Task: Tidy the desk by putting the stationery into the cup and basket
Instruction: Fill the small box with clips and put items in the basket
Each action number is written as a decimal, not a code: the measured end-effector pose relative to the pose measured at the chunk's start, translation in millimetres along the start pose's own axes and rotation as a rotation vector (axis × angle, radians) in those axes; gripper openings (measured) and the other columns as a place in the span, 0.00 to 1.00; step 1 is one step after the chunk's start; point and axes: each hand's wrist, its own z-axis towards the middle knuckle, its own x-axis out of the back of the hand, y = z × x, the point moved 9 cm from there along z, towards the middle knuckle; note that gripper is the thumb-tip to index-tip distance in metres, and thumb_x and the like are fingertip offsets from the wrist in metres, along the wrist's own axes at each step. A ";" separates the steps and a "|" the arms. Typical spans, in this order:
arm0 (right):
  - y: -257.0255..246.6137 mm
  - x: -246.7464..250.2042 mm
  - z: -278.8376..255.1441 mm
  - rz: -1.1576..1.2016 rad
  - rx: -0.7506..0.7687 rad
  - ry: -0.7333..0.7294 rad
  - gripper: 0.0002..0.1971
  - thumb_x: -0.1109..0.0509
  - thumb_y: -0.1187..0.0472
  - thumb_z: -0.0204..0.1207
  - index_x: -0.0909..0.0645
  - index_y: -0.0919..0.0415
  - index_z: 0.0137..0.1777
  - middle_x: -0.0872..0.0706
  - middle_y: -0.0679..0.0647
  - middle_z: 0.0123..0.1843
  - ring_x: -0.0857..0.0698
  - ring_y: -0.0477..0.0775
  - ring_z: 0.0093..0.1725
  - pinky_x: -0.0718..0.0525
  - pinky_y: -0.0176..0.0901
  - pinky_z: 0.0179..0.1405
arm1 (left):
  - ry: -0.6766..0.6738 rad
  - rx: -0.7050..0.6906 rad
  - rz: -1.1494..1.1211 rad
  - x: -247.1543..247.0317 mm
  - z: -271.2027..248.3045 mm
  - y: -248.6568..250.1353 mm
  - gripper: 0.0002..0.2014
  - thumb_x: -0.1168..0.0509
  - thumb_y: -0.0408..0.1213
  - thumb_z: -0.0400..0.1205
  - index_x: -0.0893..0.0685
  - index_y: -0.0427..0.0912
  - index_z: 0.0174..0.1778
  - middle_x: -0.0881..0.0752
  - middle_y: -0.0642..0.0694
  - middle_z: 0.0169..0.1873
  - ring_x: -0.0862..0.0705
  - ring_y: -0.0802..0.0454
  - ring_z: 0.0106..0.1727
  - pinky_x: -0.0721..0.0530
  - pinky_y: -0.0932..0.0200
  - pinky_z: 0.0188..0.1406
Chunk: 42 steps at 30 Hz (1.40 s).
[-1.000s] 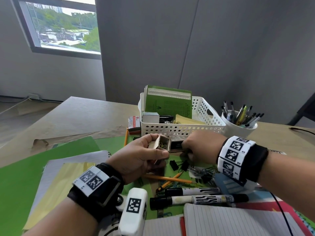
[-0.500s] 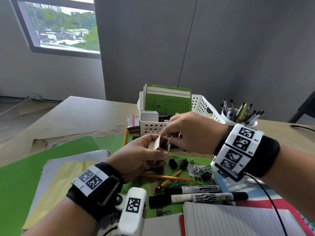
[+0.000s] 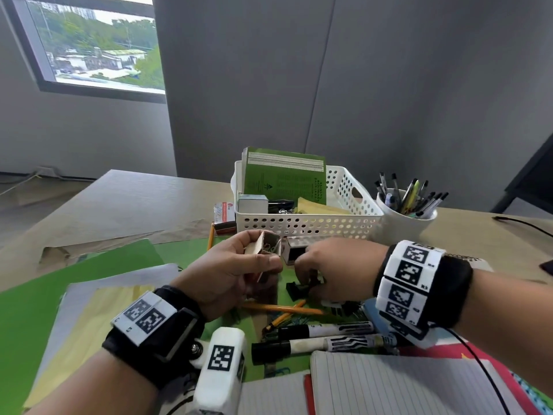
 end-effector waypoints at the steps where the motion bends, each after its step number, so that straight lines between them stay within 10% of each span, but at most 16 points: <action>1: -0.1 2.2 -0.1 0.015 -0.006 0.021 0.16 0.24 0.51 0.76 0.19 0.45 0.62 0.15 0.46 0.57 0.16 0.54 0.55 0.12 0.53 0.52 | 0.017 -0.018 0.000 2.5 -0.2 1.9 0.34 0.21 0.25 0.67 0.22 0.34 0.71 0.13 0.33 0.56 0.16 0.33 0.55 0.14 0.42 0.55; 10: -13.7 3.2 12.0 0.060 -0.045 -0.015 0.11 0.34 0.51 0.82 0.20 0.51 0.62 0.29 0.50 0.57 0.23 0.54 0.52 0.17 0.52 0.54 | 0.069 -0.088 -0.059 12.2 0.2 9.9 0.31 0.22 0.29 0.70 0.21 0.36 0.71 0.14 0.36 0.58 0.15 0.38 0.58 0.19 0.36 0.71; 26: 70.7 99.3 43.5 0.307 -0.179 0.371 0.03 0.24 0.51 0.80 0.12 0.45 0.51 0.11 0.37 0.42 0.15 0.38 0.43 0.17 0.43 0.52 | 0.062 -0.079 -0.088 10.9 3.4 6.5 0.33 0.22 0.27 0.68 0.21 0.36 0.70 0.12 0.36 0.52 0.12 0.41 0.50 0.10 0.49 0.48; 30: 81.6 99.8 63.7 0.281 -0.218 0.355 0.07 0.26 0.49 0.80 0.11 0.44 0.56 0.12 0.34 0.48 0.14 0.41 0.52 0.17 0.50 0.64 | 0.041 -0.070 -0.079 8.2 3.2 5.2 0.34 0.22 0.27 0.69 0.23 0.34 0.72 0.12 0.35 0.49 0.14 0.40 0.48 0.14 0.47 0.51; 37: 75.1 92.7 88.2 0.326 -0.234 0.219 0.25 0.45 0.76 0.76 0.17 0.48 0.60 0.13 0.47 0.63 0.16 0.53 0.65 0.19 0.48 0.68 | 0.029 -0.060 -0.060 6.5 1.6 5.7 0.32 0.23 0.27 0.70 0.22 0.35 0.71 0.11 0.34 0.52 0.15 0.38 0.51 0.16 0.45 0.52; 42: 55.0 94.5 80.5 0.330 -0.121 0.227 0.33 0.35 0.75 0.77 0.25 0.45 0.78 0.19 0.43 0.74 0.21 0.48 0.73 0.21 0.46 0.71 | 0.032 -0.064 -0.066 8.1 2.7 5.1 0.32 0.23 0.27 0.71 0.23 0.33 0.72 0.12 0.33 0.51 0.18 0.36 0.52 0.19 0.45 0.53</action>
